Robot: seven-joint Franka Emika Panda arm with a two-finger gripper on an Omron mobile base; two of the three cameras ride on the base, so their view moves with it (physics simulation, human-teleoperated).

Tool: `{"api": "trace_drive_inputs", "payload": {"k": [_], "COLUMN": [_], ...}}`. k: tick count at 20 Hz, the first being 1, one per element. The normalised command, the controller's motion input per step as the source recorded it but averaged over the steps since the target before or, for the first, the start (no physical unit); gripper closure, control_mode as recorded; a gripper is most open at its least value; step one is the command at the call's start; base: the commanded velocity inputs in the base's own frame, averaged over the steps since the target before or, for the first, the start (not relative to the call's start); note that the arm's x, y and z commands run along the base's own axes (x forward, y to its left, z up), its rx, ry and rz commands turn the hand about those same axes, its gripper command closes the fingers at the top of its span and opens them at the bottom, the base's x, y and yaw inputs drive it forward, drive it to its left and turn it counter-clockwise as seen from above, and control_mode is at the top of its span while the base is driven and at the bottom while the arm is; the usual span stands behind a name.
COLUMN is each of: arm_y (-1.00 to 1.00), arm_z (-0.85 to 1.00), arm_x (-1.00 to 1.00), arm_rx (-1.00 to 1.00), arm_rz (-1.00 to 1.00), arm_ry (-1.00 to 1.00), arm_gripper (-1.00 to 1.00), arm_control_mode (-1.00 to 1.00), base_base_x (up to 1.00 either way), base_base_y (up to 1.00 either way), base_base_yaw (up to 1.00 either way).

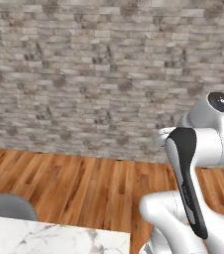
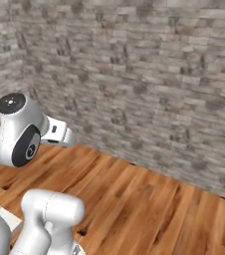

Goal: Pick up the metallic utensils from the counter and place them in the open drawer. Make sure not to pick up any wooden utensils.

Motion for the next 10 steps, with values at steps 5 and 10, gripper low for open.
{"api": "trace_drive_inputs", "payload": {"k": [5,10], "arm_y": [0.00,0.00], "arm_z": [0.00,0.00], "arm_x": [0.00,0.00], "arm_rx": [0.00,0.00], "arm_rz": [0.00,0.00], "arm_ry": [0.00,0.00], "arm_gripper": [-1.00,-1.00], "arm_control_mode": [1.00,1.00], "base_base_x": [0.87,1.00], "base_base_y": [-0.82,-0.36], "base_base_yaw": [0.32,0.20]}}
